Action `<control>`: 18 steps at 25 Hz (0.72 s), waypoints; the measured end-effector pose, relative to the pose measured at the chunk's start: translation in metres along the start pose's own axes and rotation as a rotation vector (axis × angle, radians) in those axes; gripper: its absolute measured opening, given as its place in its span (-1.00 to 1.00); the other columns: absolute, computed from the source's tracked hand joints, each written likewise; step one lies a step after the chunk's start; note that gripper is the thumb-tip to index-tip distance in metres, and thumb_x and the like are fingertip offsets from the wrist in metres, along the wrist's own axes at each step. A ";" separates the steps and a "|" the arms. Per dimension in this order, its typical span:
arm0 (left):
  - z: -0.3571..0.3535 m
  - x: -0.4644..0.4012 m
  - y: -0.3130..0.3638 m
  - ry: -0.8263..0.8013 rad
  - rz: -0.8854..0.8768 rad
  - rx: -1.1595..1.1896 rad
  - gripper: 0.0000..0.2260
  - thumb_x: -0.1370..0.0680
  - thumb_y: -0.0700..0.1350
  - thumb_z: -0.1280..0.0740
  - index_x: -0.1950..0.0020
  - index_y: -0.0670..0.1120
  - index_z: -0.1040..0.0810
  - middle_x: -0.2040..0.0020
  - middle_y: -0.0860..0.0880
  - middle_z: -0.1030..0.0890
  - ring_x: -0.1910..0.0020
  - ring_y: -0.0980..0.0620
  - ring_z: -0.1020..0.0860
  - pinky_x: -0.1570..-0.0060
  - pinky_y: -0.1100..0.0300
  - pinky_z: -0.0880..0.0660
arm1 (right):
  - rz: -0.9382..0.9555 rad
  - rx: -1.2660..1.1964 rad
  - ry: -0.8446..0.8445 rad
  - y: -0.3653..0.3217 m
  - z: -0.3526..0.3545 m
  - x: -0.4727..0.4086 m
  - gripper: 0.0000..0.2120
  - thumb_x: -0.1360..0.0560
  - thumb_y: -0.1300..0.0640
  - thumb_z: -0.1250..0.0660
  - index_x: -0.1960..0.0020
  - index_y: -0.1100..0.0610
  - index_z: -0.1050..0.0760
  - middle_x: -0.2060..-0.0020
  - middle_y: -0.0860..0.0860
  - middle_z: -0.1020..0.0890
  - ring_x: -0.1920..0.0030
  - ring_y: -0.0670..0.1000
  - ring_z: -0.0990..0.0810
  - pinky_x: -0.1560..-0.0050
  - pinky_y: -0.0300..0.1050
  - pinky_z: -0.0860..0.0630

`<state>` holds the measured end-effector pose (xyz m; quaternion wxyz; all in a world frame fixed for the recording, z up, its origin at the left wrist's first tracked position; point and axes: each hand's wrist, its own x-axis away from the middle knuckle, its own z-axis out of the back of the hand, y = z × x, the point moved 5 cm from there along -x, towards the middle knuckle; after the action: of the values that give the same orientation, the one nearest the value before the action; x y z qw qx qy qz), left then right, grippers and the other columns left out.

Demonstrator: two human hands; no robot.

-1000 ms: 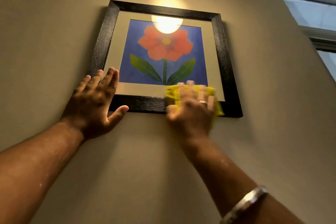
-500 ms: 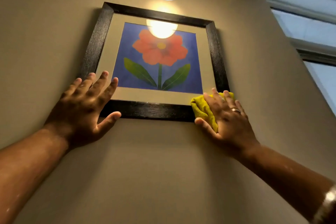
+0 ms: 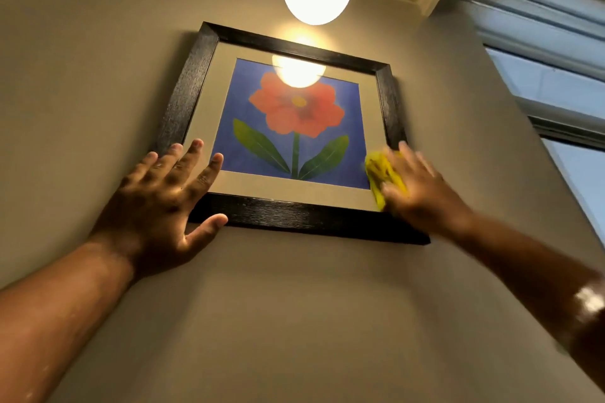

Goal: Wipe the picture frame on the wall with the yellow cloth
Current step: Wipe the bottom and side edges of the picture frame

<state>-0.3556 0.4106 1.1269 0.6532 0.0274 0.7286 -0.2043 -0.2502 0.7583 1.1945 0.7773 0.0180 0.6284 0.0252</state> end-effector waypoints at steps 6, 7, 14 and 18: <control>0.003 0.004 -0.003 0.040 0.024 0.144 -0.31 -0.49 0.21 -0.05 -0.57 -0.04 -0.07 -0.58 -0.17 -0.15 -0.51 -0.27 -0.23 -0.47 -0.18 -0.19 | -0.115 0.129 0.177 -0.085 -0.027 0.060 -0.43 -0.45 -0.11 -0.07 -0.46 -0.12 -0.19 -0.54 0.04 -0.19 -0.51 0.16 -0.13 -0.51 0.11 -0.09; 0.003 0.006 -0.004 0.054 0.038 0.187 -0.33 -0.49 0.14 -0.05 -0.57 -0.06 -0.08 -0.58 -0.17 -0.15 -0.50 -0.26 -0.24 -0.48 -0.17 -0.19 | -0.029 0.098 0.169 -0.125 -0.037 0.049 -0.43 -0.47 -0.10 -0.12 -0.47 -0.11 -0.18 -0.54 0.04 -0.18 -0.52 0.16 -0.12 -0.52 0.13 -0.04; 0.006 0.005 -0.003 0.054 0.034 0.193 -0.37 -0.47 0.01 -0.01 -0.55 -0.07 -0.14 -0.57 -0.19 -0.17 -0.50 -0.24 -0.26 -0.49 -0.16 -0.18 | 0.047 0.099 0.139 -0.111 -0.040 0.047 -0.40 -0.47 -0.15 -0.07 -0.50 -0.08 -0.16 -0.54 0.04 -0.20 -0.52 0.17 -0.13 -0.53 0.18 -0.04; 0.004 0.006 -0.001 0.045 0.035 0.189 -0.38 -0.47 0.00 -0.02 -0.54 -0.09 -0.16 -0.56 -0.20 -0.19 -0.50 -0.25 -0.26 -0.49 -0.18 -0.17 | -0.432 0.088 0.062 -0.005 0.005 0.050 -0.39 -0.56 -0.09 -0.08 -0.54 0.00 0.03 -0.56 0.18 -0.03 -0.52 0.30 -0.04 -0.52 0.19 -0.04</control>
<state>-0.3527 0.4066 1.1214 0.6345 0.1063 0.7201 -0.2599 -0.2345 0.7564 1.1466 0.7434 -0.0839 0.6416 -0.1691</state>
